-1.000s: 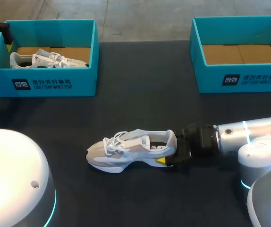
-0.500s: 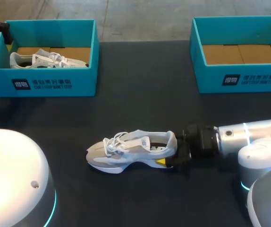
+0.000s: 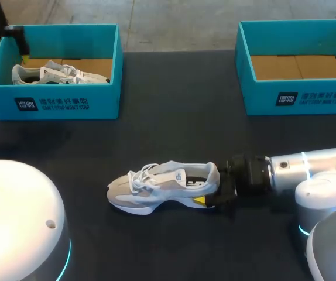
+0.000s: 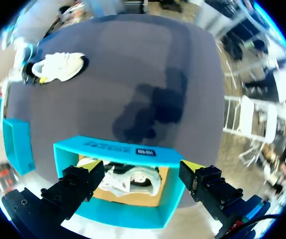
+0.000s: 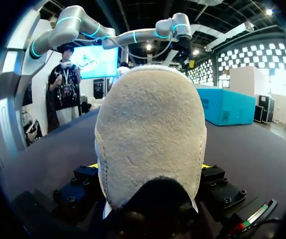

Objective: Take the shoe out of the shoebox, open the shoe tongue, remove and reinsert the insole, then place the shoe into the shoebox

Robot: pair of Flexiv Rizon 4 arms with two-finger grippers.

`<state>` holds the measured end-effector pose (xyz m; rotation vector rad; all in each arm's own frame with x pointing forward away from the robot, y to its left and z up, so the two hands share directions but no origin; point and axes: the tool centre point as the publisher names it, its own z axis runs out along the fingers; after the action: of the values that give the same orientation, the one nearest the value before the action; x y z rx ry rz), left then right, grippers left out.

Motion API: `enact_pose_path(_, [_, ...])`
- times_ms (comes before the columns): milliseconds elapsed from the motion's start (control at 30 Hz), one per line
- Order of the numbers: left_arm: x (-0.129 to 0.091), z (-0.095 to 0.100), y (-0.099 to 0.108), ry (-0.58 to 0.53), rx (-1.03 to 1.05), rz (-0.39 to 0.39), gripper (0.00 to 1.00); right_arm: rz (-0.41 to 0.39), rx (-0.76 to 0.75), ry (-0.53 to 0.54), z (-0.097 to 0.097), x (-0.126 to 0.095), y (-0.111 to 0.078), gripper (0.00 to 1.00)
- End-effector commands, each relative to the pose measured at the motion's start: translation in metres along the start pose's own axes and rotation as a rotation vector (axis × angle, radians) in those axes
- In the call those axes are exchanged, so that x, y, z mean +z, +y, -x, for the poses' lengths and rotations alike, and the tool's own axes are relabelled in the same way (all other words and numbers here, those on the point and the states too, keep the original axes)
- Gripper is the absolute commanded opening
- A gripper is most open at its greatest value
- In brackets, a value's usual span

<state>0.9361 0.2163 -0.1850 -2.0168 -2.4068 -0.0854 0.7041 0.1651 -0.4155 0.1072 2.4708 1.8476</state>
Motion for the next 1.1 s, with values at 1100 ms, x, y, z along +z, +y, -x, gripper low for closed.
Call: enact_pose_path(1100, [-0.001,0.063,-0.125,0.096,-1.114,-0.318,1.00,-0.003,0.000,-0.002,-0.002,0.000,0.001,0.00])
